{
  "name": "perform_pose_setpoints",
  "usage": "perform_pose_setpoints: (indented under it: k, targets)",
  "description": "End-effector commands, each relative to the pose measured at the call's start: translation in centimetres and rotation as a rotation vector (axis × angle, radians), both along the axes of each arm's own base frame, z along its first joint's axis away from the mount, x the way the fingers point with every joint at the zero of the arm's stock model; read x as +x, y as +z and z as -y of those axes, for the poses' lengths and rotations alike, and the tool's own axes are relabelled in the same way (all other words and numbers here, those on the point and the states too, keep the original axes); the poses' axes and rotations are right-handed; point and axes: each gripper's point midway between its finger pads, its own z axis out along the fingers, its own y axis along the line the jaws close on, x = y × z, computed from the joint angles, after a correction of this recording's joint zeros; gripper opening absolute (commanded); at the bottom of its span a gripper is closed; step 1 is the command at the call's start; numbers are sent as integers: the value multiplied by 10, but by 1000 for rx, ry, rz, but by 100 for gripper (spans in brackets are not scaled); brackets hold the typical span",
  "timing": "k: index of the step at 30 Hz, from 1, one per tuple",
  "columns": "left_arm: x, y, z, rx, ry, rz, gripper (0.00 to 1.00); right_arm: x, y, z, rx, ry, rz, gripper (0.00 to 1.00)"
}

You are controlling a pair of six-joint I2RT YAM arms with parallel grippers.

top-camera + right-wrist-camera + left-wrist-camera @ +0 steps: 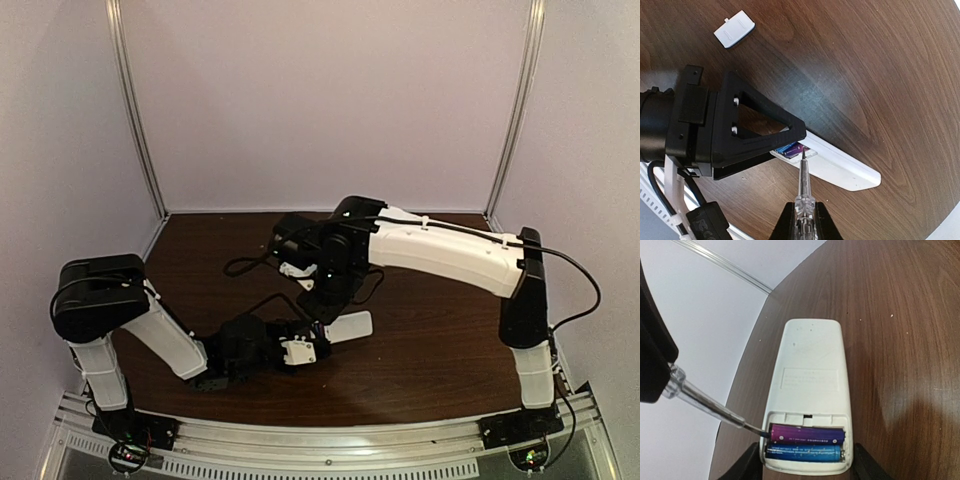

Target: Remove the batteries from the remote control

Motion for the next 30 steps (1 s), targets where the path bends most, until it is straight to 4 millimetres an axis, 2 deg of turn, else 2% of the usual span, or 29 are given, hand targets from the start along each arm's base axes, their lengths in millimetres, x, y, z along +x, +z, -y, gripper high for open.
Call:
perform_pose_setpoints:
  k: [1, 18, 26, 30]
  targets:
    - [-22, -7, 12, 13, -101, -10, 0, 50, 20, 10, 10, -109, 160, 0]
    - [-21, -6, 11, 6, -96, -6, 0, 62, 19, 7, 20, -125, 159, 0]
    - [-16, -1, 8, -5, -63, 13, 0, 50, 19, 21, 6, -133, 121, 0]
    - [-16, 2, 7, -11, -59, 17, 0, 39, 7, 32, -22, -139, 83, 0]
